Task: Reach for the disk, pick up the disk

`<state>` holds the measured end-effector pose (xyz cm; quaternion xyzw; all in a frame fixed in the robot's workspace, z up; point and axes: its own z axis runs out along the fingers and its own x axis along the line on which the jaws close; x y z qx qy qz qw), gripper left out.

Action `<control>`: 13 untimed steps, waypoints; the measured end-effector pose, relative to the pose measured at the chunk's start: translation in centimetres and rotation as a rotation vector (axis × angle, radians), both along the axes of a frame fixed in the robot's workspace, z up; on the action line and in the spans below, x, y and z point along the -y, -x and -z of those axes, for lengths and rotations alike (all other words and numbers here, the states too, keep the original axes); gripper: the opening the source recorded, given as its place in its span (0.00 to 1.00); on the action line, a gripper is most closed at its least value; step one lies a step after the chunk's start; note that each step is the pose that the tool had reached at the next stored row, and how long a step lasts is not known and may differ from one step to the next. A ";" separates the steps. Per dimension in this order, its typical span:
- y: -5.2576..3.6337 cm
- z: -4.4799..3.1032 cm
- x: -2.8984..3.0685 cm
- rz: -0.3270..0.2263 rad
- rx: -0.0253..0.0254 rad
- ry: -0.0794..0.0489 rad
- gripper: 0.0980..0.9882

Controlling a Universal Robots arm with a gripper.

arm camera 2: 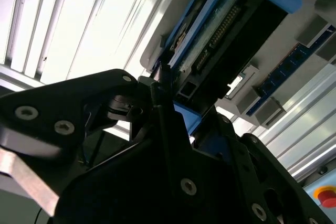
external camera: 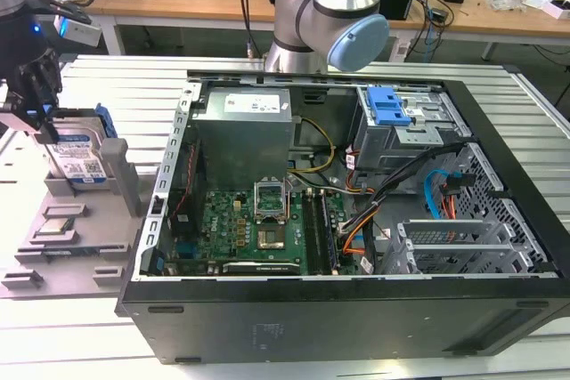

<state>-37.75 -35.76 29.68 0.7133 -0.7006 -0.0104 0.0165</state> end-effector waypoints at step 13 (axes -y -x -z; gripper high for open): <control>-0.02 -3.49 -0.03 0.000 0.0000 0.000 0.30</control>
